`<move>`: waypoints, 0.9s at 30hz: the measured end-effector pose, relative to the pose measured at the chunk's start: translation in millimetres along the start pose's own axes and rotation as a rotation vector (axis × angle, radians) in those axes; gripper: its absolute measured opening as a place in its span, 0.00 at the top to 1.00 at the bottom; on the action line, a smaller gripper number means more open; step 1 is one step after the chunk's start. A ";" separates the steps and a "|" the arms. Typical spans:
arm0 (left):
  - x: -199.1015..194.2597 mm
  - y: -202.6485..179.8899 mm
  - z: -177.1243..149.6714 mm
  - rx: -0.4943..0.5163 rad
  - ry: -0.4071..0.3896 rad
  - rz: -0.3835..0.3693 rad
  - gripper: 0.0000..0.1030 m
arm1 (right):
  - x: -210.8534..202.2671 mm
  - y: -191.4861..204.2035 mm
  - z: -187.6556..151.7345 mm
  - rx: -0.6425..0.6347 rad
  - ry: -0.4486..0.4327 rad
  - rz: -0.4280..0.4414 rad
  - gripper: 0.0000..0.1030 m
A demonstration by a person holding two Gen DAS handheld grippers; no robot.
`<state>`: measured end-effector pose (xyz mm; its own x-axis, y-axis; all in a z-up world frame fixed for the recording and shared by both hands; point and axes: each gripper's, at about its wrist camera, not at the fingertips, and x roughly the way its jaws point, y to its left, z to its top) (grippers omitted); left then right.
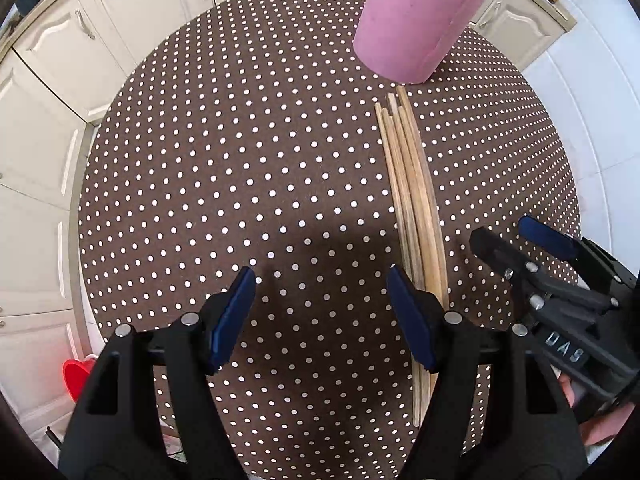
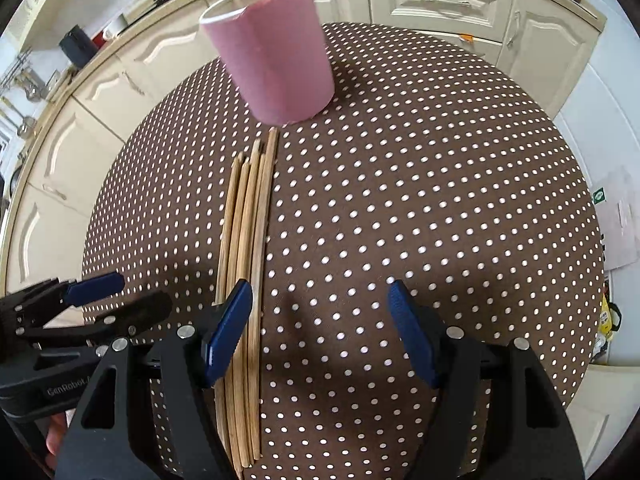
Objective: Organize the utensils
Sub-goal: 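Move both tools back down to the chopstick pile, then grasp one chopstick from the pile with the right tool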
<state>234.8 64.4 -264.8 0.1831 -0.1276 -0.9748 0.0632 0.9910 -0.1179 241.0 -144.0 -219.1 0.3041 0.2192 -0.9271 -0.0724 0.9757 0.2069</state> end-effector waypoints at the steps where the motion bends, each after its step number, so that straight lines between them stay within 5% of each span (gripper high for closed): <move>1: 0.9 1.6 -0.1 -0.001 0.003 -0.001 0.34 | 1.4 2.0 -1.3 -0.007 0.003 -0.003 0.35; 15: 5.3 13.8 8.9 0.014 0.010 0.013 0.34 | 20.6 27.2 -6.0 -0.081 0.064 -0.079 0.35; 19: 7.5 19.0 10.6 0.020 0.017 0.012 0.33 | 21.0 40.3 -4.8 -0.098 0.064 -0.091 0.50; 23: 8.9 22.6 11.0 0.016 0.021 0.012 0.33 | 26.5 59.2 -5.1 -0.130 0.085 -0.090 0.76; 27: 8.5 28.2 14.0 0.010 0.020 0.004 0.33 | 28.6 68.1 -1.6 -0.137 0.077 -0.132 0.82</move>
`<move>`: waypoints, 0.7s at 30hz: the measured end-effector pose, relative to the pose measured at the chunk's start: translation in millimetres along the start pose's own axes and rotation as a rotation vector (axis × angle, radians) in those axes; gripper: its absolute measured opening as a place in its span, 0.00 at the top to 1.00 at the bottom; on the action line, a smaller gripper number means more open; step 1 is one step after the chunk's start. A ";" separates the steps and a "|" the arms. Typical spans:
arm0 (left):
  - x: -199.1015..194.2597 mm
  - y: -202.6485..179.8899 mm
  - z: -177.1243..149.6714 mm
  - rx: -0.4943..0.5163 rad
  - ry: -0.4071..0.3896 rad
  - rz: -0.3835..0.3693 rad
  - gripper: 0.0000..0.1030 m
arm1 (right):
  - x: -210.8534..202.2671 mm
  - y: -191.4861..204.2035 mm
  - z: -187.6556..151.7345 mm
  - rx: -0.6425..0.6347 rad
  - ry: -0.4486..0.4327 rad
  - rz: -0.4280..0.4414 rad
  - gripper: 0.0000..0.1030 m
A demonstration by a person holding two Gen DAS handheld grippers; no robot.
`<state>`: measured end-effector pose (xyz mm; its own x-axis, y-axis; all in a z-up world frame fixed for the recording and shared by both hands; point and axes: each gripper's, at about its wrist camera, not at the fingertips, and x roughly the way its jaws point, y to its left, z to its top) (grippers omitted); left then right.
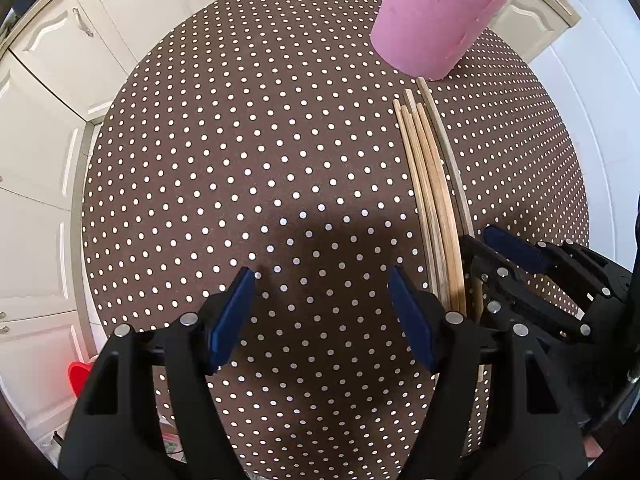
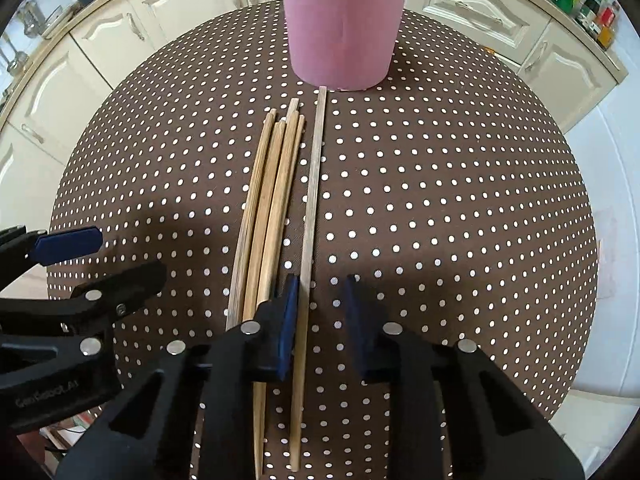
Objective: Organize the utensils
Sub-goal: 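Grasp one chopstick from the pile with the right tool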
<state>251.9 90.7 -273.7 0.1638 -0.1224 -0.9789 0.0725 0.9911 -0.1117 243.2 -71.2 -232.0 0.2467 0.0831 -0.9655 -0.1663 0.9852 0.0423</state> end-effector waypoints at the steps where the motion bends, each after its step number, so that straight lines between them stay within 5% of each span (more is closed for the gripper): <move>1: -0.7 1.3 -0.2 0.000 0.000 -0.001 0.33 | 0.0 -1.0 1.7 0.011 0.000 -0.001 0.88; 4: -0.8 2.6 1.0 0.001 0.003 -0.008 0.33 | 0.5 -6.6 9.2 0.042 0.001 0.009 0.94; 21: 7.6 -31.4 13.2 0.004 -0.002 -0.093 0.33 | -7.7 -75.4 8.5 0.175 0.065 0.155 0.96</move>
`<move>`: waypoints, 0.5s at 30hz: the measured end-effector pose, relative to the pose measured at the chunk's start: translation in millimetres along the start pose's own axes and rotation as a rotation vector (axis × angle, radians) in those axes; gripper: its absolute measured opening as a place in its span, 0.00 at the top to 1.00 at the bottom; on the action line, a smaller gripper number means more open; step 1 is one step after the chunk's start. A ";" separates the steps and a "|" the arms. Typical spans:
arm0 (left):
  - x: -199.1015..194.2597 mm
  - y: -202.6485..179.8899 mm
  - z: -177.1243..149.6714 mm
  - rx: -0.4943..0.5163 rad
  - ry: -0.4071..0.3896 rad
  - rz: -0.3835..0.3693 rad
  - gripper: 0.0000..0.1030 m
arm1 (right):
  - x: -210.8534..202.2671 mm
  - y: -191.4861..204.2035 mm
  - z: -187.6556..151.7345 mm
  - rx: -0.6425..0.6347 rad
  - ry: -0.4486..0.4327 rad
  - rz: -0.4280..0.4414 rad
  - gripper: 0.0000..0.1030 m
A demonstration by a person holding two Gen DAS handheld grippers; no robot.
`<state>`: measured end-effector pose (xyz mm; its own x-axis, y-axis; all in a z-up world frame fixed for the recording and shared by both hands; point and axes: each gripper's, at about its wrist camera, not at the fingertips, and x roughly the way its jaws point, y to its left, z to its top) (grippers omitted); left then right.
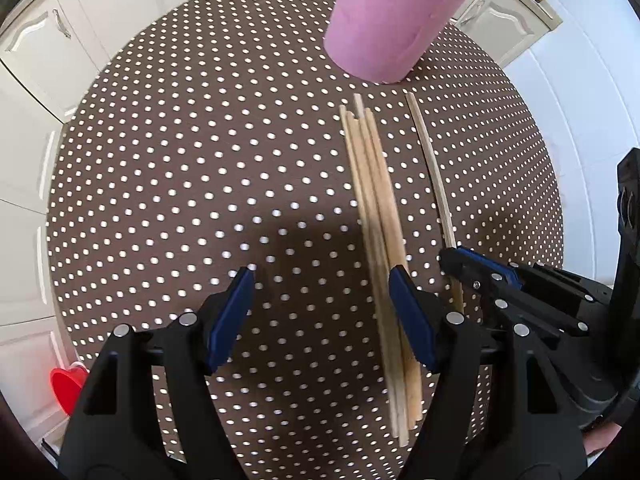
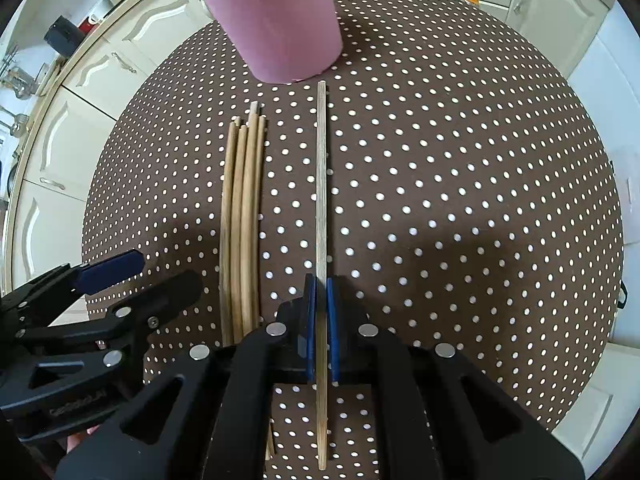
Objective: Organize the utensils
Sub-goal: 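Grasp one chopstick from the pile with the right tool, then grasp another chopstick from the pile with the left tool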
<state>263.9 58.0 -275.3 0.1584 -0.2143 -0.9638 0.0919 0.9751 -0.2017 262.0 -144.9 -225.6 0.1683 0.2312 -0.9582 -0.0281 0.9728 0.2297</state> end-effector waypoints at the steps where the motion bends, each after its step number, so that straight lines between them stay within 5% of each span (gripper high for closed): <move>1: 1.8 -2.4 0.8 0.002 0.002 0.004 0.33 | -0.7 -5.5 -0.1 0.007 0.003 0.008 0.96; 4: 12.8 -12.3 3.6 0.011 0.021 0.047 0.33 | 1.0 -35.1 -13.7 0.017 0.010 0.025 0.96; 15: 18.5 -28.3 8.2 -0.019 0.013 0.152 0.33 | 0.5 -43.3 -17.5 0.016 0.025 0.057 0.96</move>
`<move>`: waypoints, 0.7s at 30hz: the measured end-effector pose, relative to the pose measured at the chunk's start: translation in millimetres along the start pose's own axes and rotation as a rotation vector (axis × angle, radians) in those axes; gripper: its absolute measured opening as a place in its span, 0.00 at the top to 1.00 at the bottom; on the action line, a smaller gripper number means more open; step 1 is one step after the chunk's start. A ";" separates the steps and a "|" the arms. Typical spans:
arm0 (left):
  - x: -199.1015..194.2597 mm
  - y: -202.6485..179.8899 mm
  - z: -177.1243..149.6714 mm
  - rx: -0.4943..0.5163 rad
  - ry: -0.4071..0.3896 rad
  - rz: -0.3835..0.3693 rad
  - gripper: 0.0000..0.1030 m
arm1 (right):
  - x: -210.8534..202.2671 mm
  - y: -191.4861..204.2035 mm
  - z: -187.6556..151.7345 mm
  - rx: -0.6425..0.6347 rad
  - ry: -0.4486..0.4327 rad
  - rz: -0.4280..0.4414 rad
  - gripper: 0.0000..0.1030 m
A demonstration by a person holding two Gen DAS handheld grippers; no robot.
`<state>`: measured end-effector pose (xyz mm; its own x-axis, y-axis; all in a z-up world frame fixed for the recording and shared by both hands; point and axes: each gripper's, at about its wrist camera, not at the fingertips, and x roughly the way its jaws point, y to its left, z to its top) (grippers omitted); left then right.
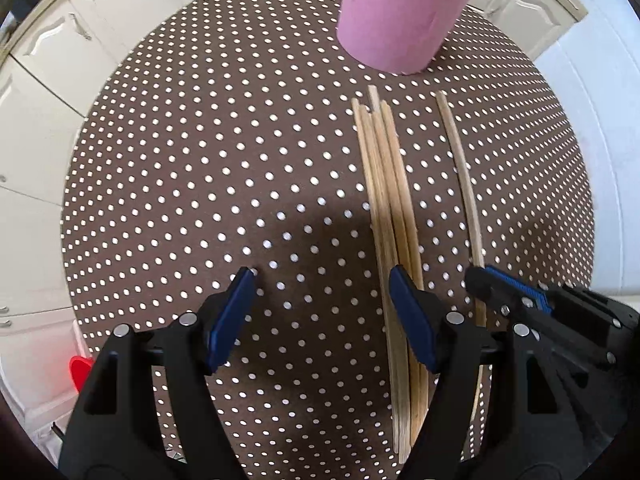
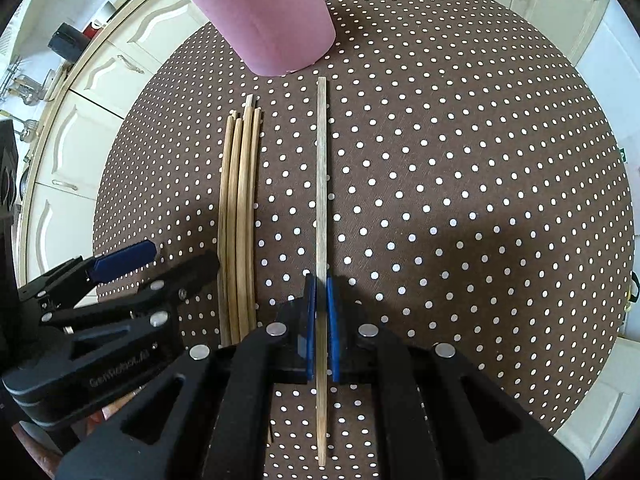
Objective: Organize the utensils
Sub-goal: 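Grasp another chopstick from the pile with the left tool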
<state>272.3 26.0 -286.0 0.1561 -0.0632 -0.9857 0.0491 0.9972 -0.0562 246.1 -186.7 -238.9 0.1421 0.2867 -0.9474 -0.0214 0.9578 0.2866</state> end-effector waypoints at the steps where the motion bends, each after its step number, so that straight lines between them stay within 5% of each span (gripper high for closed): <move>1: 0.1 -2.3 1.9 -0.005 0.004 0.023 0.33 | 2.5 3.8 -0.3 0.001 0.000 0.000 0.96; 14: 14.4 -7.7 6.7 -0.049 0.043 -0.030 0.34 | -1.1 2.9 -3.8 0.017 0.005 0.006 0.96; 16: 12.8 -6.2 5.1 -0.065 0.025 -0.045 0.48 | -1.0 2.6 -3.9 0.017 0.005 0.006 0.96; 18: 10.5 1.8 3.7 -0.060 0.025 -0.051 0.76 | -1.1 1.5 -4.3 0.019 0.004 0.006 0.96; 21: 12.7 2.3 1.7 -0.017 0.039 -0.005 0.78 | 0.1 0.9 -4.3 0.020 0.005 0.004 0.96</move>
<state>276.0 27.4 -298.4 0.1171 -0.0666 -0.9909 0.0332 0.9975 -0.0631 241.8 -185.7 -239.4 0.1367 0.2906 -0.9470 -0.0017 0.9561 0.2931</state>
